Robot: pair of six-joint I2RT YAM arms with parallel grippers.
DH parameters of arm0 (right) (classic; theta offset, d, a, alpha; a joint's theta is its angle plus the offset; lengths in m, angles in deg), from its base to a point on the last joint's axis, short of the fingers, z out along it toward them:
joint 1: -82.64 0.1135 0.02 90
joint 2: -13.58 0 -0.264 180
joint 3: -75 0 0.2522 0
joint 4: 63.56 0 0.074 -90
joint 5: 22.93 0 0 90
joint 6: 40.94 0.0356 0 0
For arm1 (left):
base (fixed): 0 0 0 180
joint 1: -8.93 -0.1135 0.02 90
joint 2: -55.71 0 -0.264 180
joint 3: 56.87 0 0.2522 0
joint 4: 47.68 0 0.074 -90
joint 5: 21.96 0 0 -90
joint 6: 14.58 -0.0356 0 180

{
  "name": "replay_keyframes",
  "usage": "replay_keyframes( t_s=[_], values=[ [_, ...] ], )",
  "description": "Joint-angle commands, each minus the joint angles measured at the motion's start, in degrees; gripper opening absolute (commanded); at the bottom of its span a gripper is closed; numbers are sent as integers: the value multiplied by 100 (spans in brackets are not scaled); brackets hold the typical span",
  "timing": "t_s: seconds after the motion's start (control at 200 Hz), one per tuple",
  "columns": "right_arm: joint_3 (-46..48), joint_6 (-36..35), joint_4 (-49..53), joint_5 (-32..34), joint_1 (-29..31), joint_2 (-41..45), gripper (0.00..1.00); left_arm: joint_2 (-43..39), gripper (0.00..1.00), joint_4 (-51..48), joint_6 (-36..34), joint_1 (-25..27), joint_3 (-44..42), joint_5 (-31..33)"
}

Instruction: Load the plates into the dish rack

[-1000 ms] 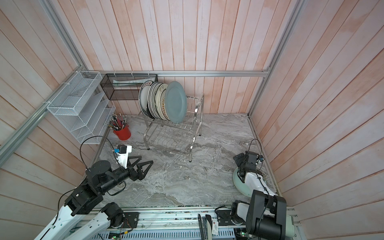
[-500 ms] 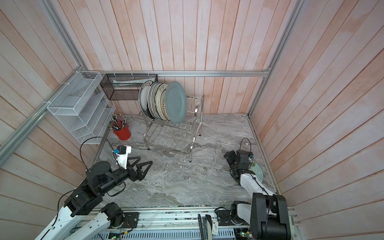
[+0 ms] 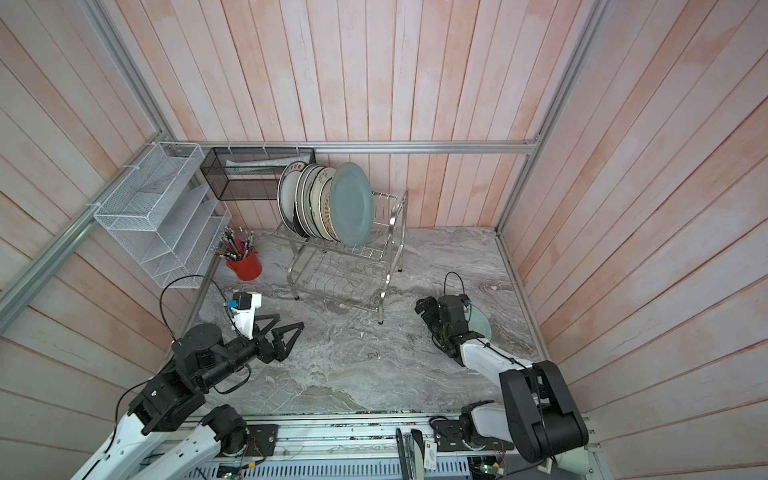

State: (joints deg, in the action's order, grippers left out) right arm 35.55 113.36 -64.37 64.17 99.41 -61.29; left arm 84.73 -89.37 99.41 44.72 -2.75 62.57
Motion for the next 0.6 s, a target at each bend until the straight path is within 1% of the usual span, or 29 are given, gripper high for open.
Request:
replay_keyframes(
  t_s=[0.0, 0.09, 0.17, 0.205, 0.28, 0.345, 0.36, 0.375, 0.39, 0.435, 0.495, 0.595],
  values=[
    [-312, -222, 212, 71, 18, 54, 97, -94, 100, -97, -29, -11, -97, 92],
    [-453, -741, 535, 287, -225, 451, 98, -149, 100, -91, -34, -11, -124, 90],
    [-388, -1288, 798, 200, -708, 919, 98, -212, 100, -82, -32, -11, -155, 91],
    [-284, -1487, 888, -55, -1095, 1117, 98, -228, 100, -69, -29, -12, -160, 75],
    [80, -1735, 854, -925, -2050, 1550, 98, -232, 100, -64, -38, -11, -174, 51],
    [422, -1849, 900, -1474, -3001, 1936, 96, -241, 100, -56, -39, -11, -173, 38],
    [466, -1861, 929, -1520, -3089, 1990, 96, -239, 100, -60, -35, -11, -176, 33],
    [528, -1868, 983, -1568, -3343, 2098, 96, -238, 100, -56, -42, -13, -170, 31],
    [565, -1868, 1009, -1590, -3417, 2145, 96, -241, 100, -56, -43, -11, -173, 26],
    [741, -1867, 1007, -1786, -3923, 2354, 94, -242, 100, -55, -40, -11, -178, 21],
    [860, -1870, 1053, -1743, -4239, 2471, 94, -240, 100, -47, -37, -11, -181, -4],
    [943, -1800, 1005, -1642, -4454, 2252, 94, -239, 100, -48, -40, -11, -191, -23]
  ],
)
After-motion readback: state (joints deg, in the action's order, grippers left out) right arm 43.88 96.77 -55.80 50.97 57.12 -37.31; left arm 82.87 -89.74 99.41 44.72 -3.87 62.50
